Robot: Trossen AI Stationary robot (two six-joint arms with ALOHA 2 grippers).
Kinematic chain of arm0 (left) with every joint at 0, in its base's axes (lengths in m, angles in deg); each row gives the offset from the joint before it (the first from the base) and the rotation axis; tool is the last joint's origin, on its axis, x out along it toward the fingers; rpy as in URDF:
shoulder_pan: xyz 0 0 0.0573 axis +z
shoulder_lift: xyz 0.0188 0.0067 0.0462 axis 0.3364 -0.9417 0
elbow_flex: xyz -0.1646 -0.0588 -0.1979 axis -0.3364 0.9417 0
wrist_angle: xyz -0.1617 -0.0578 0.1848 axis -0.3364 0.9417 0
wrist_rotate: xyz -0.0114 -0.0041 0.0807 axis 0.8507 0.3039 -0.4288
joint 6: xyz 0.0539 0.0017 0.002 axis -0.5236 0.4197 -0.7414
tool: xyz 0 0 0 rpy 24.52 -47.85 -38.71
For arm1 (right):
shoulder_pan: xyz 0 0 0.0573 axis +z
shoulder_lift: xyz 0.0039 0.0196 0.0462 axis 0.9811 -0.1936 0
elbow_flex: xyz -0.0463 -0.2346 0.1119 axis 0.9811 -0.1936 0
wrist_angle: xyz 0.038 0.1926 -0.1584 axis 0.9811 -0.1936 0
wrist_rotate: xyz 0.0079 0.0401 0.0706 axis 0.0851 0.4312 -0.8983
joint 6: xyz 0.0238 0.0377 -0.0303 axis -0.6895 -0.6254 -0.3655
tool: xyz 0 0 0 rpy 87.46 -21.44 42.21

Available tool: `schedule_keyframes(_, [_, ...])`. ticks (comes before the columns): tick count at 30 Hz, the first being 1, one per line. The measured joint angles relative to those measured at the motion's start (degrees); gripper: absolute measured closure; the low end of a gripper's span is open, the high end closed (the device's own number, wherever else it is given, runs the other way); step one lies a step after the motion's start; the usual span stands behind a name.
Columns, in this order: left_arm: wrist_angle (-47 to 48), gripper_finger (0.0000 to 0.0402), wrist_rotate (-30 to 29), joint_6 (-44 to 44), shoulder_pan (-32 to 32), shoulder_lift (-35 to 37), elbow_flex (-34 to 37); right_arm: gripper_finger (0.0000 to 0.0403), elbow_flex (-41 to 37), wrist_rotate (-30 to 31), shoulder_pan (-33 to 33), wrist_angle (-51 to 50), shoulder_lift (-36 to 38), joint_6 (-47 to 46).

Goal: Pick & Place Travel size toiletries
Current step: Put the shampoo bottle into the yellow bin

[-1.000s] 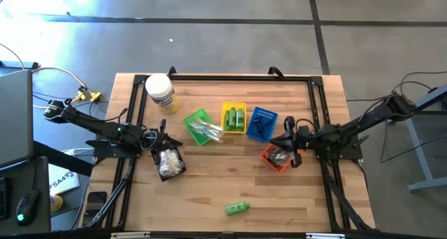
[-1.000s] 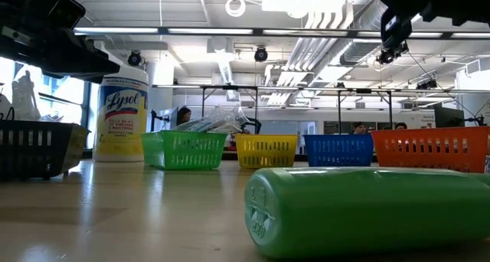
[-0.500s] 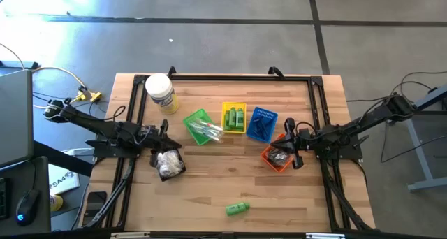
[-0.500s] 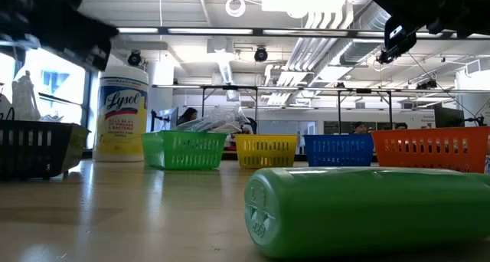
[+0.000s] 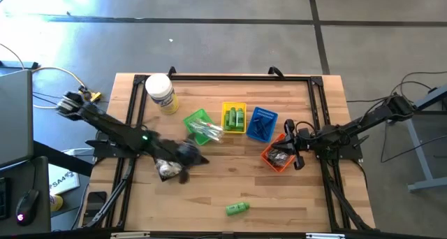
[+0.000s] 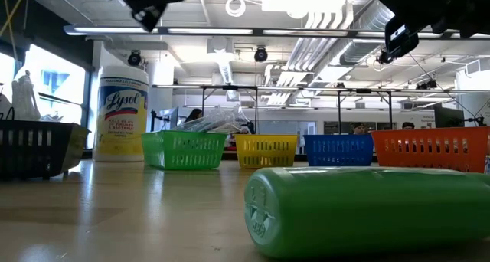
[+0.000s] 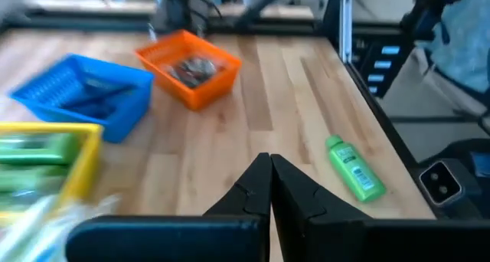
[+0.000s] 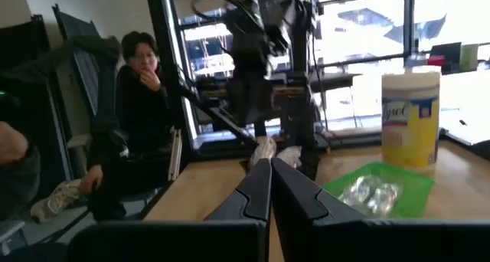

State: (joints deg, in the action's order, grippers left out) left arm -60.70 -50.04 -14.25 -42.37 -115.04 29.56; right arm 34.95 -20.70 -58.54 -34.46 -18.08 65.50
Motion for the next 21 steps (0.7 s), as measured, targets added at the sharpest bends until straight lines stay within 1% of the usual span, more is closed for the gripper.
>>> schedule_keyframes(3, [1.40,0.0401,0.03,3.01,-1.06,-10.11,-7.71,0.0400,0.00,-0.02,0.00,-1.30,-0.02,-1.05])
schedule_keyframes(5, [4.00,0.0395,0.07,5.68,-1.68,-16.87,-13.39,0.0400,0.00,-0.25,0.00,-1.15,0.00,-1.09])
schedule_keyframes(7, [8.87,0.0380,0.43,9.70,-2.08,-23.44,-19.61,0.0400,0.00,-0.92,0.00,-1.19,0.00,-1.19])
schedule_keyframes(9, [15.42,0.0360,2.82,13.89,-2.50,-29.92,-26.90,0.0400,0.00,-1.57,0.02,-1.17,0.00,-1.62])
schedule_keyframes(12, [25.66,0.0319,5.26,17.16,-3.05,-39.58,-38.38,0.0400,0.00,-1.44,0.00,-1.19,0.00,-3.11])
schedule_keyframes(15, [34.84,0.0268,8.24,17.50,-3.62,-48.50,-49.68,0.0400,0.01,-1.62,0.01,-1.18,0.00,-3.10])
schedule_keyframes(18, [40.66,0.0212,10.47,17.12,-4.29,-55.75,-59.69,0.0400,0.01,-1.61,0.00,-1.21,0.00,-3.14])
schedule_keyframes(21, [43.95,0.0160,12.67,17.00,-5.06,-61.55,-67.69,0.0400,0.07,-1.62,0.00,-1.84,0.00,-3.17])
